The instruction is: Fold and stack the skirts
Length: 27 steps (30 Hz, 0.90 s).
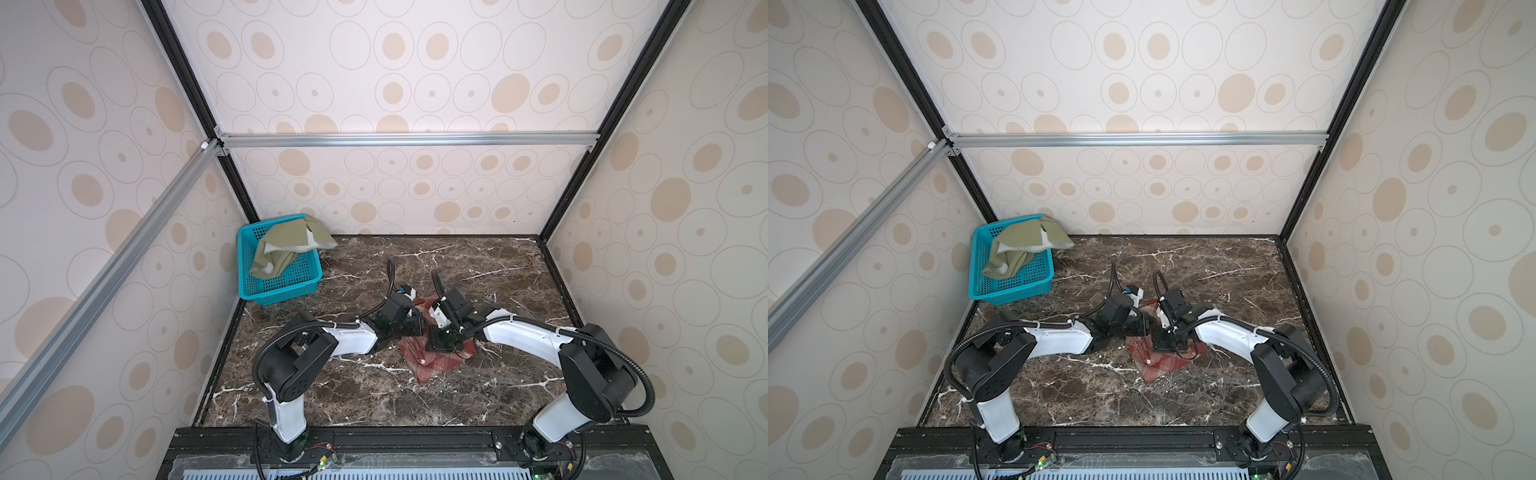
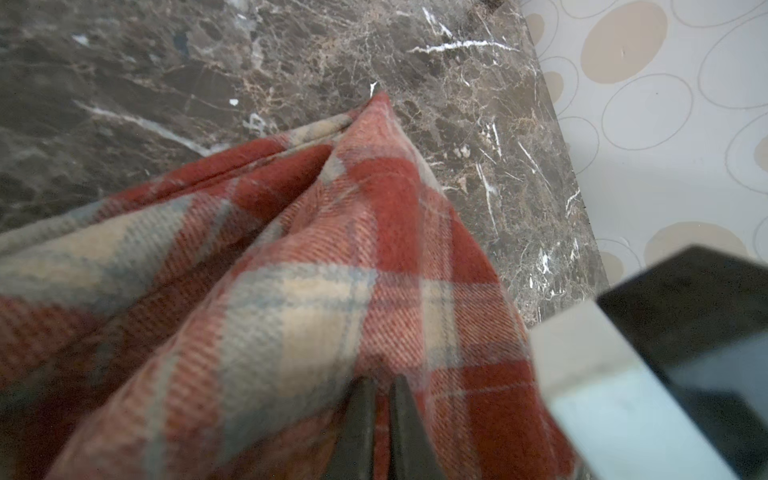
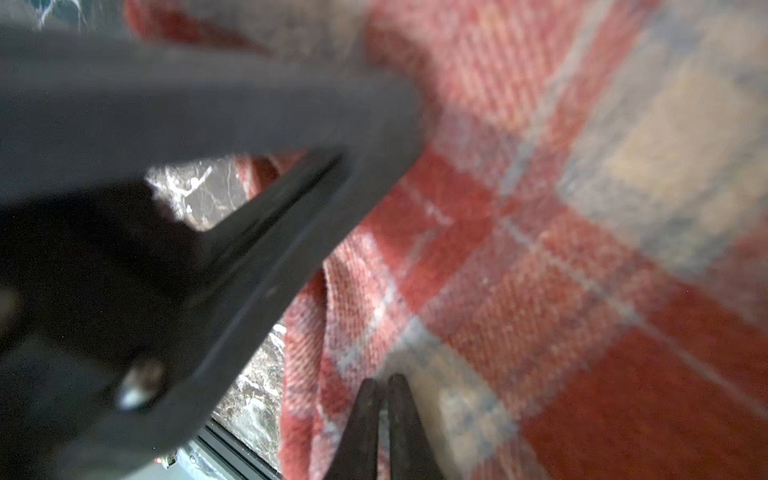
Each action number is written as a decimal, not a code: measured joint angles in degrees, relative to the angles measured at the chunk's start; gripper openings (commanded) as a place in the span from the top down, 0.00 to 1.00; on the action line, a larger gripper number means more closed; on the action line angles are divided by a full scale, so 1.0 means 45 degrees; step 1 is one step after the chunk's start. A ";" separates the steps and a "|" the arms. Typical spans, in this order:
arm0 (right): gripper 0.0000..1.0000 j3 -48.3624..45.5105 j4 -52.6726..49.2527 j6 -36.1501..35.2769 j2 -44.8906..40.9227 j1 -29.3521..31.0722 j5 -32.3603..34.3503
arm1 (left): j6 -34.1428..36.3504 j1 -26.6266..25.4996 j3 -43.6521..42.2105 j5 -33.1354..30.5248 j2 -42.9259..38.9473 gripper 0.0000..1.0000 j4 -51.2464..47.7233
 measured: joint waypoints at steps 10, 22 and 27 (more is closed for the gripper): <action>0.95 -0.1307 0.1258 0.0680 -0.0024 0.0525 0.0068 | -0.0272 0.0680 -0.0005 0.0233 0.0855 0.90 0.0355; 0.94 -0.0583 0.0287 0.0214 -0.0612 0.0491 0.0112 | -0.0219 0.0835 -0.0034 0.0243 0.1122 0.90 0.0884; 0.93 -0.0160 -0.0044 -0.0117 -0.1384 0.0272 -0.0015 | -0.0228 0.0889 -0.0087 0.0214 0.0782 0.90 0.0928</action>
